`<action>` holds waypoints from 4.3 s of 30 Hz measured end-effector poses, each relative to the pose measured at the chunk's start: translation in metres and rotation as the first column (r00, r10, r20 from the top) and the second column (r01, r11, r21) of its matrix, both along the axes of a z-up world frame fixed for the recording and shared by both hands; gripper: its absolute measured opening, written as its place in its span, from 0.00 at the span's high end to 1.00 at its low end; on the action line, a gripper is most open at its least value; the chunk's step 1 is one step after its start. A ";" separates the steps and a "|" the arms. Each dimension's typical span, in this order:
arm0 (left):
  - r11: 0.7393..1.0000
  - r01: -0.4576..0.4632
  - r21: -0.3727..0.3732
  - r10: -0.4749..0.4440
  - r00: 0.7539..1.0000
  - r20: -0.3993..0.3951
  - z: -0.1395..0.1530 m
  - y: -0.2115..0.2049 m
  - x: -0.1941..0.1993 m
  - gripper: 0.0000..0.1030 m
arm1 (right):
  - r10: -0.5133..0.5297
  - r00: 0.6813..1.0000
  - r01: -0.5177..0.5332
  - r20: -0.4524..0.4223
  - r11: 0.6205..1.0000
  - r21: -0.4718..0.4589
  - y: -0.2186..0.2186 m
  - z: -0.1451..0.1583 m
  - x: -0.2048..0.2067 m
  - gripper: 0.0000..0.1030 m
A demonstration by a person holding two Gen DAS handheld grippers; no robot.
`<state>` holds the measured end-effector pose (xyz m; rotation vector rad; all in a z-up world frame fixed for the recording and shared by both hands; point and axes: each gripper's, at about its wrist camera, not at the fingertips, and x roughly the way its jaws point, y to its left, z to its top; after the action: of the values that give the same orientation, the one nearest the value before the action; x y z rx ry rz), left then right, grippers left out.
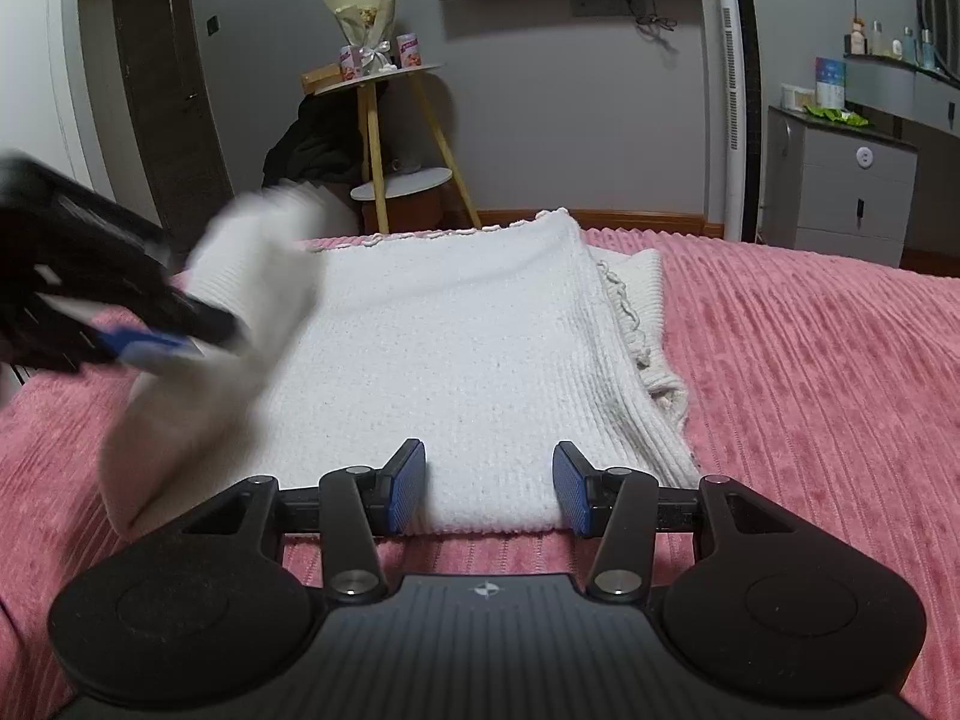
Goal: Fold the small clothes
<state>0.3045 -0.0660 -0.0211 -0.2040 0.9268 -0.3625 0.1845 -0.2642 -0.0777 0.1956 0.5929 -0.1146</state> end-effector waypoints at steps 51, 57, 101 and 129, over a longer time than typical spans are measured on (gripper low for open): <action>0.929 -0.289 0.230 0.267 0.956 0.123 -0.045 0.082 -0.056 0.20 | 0.247 0.967 -0.247 0.065 0.969 0.005 0.044 0.041 0.093 0.85; 0.926 -0.285 0.249 0.259 0.957 0.132 -0.047 0.077 -0.057 0.17 | 0.096 0.991 -0.055 0.092 0.925 -0.376 0.024 0.033 0.070 0.84; 0.922 -0.277 0.272 0.244 0.958 0.151 -0.048 0.066 -0.061 0.11 | 0.097 0.995 -0.083 -0.015 0.755 -0.650 0.003 -0.004 0.081 0.76; 0.993 0.026 0.119 -0.047 0.984 0.175 -0.031 -0.031 -0.050 0.80 | -0.083 0.995 0.100 -0.056 0.813 0.574 -0.121 -0.024 0.017 0.89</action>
<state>0.2550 -0.0967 -0.0521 -0.0464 0.7741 -0.3534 0.2019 -0.3855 -0.1018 0.8202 0.6344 -0.0267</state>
